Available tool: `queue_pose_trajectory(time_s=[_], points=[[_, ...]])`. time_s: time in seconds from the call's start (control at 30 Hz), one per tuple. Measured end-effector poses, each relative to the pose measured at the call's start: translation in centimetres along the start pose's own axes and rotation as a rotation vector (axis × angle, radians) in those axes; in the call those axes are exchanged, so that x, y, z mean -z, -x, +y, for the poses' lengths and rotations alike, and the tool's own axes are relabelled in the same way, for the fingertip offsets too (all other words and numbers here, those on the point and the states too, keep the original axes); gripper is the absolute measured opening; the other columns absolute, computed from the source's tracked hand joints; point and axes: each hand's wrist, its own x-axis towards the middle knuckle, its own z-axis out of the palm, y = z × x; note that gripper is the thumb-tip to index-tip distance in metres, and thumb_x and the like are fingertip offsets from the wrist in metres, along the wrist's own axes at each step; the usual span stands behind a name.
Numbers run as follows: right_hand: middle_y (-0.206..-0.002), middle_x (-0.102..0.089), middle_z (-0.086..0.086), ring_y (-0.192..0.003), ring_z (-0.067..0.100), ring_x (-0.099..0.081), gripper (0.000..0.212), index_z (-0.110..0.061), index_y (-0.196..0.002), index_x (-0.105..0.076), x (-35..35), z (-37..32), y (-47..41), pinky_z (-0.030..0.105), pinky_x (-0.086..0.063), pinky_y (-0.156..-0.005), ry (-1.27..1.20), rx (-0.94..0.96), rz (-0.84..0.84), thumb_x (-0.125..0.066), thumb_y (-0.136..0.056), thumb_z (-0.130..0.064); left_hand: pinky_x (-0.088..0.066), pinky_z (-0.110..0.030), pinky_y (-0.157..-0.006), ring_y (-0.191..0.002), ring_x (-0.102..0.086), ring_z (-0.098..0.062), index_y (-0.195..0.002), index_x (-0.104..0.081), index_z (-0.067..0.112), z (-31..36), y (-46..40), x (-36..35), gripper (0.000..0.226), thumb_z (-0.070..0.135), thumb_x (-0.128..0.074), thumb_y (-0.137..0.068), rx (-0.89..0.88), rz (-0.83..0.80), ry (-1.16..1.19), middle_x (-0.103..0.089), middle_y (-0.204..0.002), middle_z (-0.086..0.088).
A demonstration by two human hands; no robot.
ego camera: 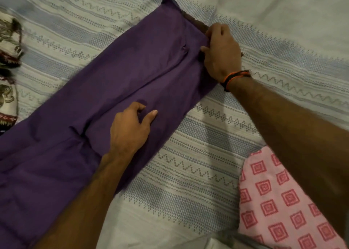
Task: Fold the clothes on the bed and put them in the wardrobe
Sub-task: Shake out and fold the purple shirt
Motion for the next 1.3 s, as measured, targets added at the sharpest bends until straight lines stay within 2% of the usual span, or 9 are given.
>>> queue_pose_trajectory(time_s=[0.1, 0.17, 0.33, 0.47, 0.57, 0.7, 0.87, 1.17, 1.3], points=[[-0.128, -0.055, 0.018, -0.103, 0.038, -0.057, 0.038, -0.004, -0.119, -0.056, -2.0, -2.0, 4.4, 0.047, -0.048, -0.083, 0.041, 0.260, 0.036, -0.055, -0.092, -0.030, -0.053, -0.043, -0.074, -0.081, -0.065, -0.029, -0.109, -0.063, 0.013, -0.2, 0.8, -0.4, 0.044, 0.053, -0.055, -0.093, -0.018, 0.113, 0.003, -0.069, -0.084, -0.005], [-0.147, -0.044, 0.017, -0.127, 0.036, -0.048, 0.054, -0.005, -0.134, -0.051, -3.4, -1.7, 7.2, 0.047, -0.039, -0.102, 0.068, 0.343, -0.104, -0.047, -0.096, -0.043, -0.052, -0.043, -0.075, -0.084, -0.066, -0.031, -0.110, -0.063, 0.013, -0.5, 0.9, -0.6, 0.044, 0.053, -0.052, -0.094, -0.009, 0.174, -0.010, -0.071, -0.088, -0.008], [-0.165, -0.011, 0.002, -0.152, 0.016, -0.008, 0.074, -0.015, -0.156, -0.019, -3.8, 2.1, 8.0, 0.039, -0.003, -0.123, 0.045, 0.118, -0.209, -0.023, -0.098, -0.060, -0.047, -0.042, -0.074, -0.091, -0.065, -0.031, -0.109, -0.057, 0.016, -1.2, 1.2, -0.3, 0.040, 0.052, -0.056, -0.093, 0.027, 0.296, -0.106, -0.069, -0.103, -0.004], [-0.165, -0.013, 0.003, -0.152, 0.017, -0.009, 0.069, -0.014, -0.155, -0.024, -3.5, 2.3, 7.4, 0.038, -0.003, -0.123, -0.026, 0.066, -0.177, -0.023, -0.100, -0.054, -0.039, -0.043, -0.079, -0.103, -0.055, -0.033, -0.108, -0.065, 0.012, -1.7, 2.9, -1.7, 0.019, 0.018, -0.065, -0.091, -0.329, 0.420, -0.279, -0.059, -0.126, -0.007], [-0.165, -0.008, 0.006, -0.152, 0.021, -0.005, 0.068, -0.013, -0.156, -0.019, -3.8, 2.7, 7.0, 0.042, 0.001, -0.123, 0.036, 0.041, -0.177, -0.024, -0.101, -0.053, -0.043, -0.044, -0.099, -0.123, -0.052, -0.032, -0.121, -0.065, 0.002, -1.8, 3.2, -3.7, 0.029, 0.012, -0.063, -0.094, -0.536, 0.303, -0.276, -0.055, -0.139, -0.010], [-0.165, -0.004, 0.014, -0.152, 0.029, -0.001, 0.071, -0.010, -0.156, -0.016, -3.7, 1.9, 6.1, 0.049, 0.002, -0.122, 0.171, 0.001, -0.140, -0.026, -0.102, -0.053, -0.016, -0.046, -0.122, -0.150, -0.016, -0.026, -0.152, -0.028, 0.006, -2.5, 3.1, -4.7, 0.055, 0.032, -0.036, -0.104, -0.427, 0.097, -0.418, -0.019, -0.163, -0.004], [-0.165, -0.010, 0.009, -0.152, 0.024, -0.007, 0.076, -0.017, -0.157, -0.019, -4.9, 0.1, 7.5, 0.046, -0.004, -0.123, 0.173, 0.275, -0.177, -0.023, -0.096, -0.064, -0.010, -0.047, -0.122, -0.152, -0.006, -0.023, -0.156, -0.014, 0.011, -2.8, 2.9, -5.0, 0.062, 0.039, -0.028, -0.104, -0.409, 0.065, -0.527, -0.006, -0.165, 0.001], [-0.166, 0.000, 0.002, -0.153, 0.022, 0.002, 0.082, -0.015, -0.158, -0.006, -5.8, 0.2, 6.3, 0.048, 0.004, -0.122, 0.170, 0.020, -0.163, -0.022, -0.096, -0.067, -0.011, -0.048, -0.122, -0.152, -0.003, -0.020, -0.157, -0.013, 0.013, -3.3, 2.9, -5.3, 0.062, 0.041, -0.029, -0.103, -0.429, 0.080, -0.490, -0.005, -0.165, 0.002], [-0.163, -0.014, 0.013, -0.151, 0.027, -0.012, 0.076, -0.007, -0.154, -0.025, -4.5, 1.1, 6.2, 0.045, -0.006, -0.122, -0.009, -0.006, -0.071, -0.042, -0.096, -0.055, -0.012, -0.048, -0.122, -0.152, -0.004, -0.021, -0.156, -0.015, 0.012, -3.3, 2.9, -5.1, 0.062, 0.041, -0.029, -0.103, -0.434, 0.090, -0.492, -0.007, -0.165, 0.001]])
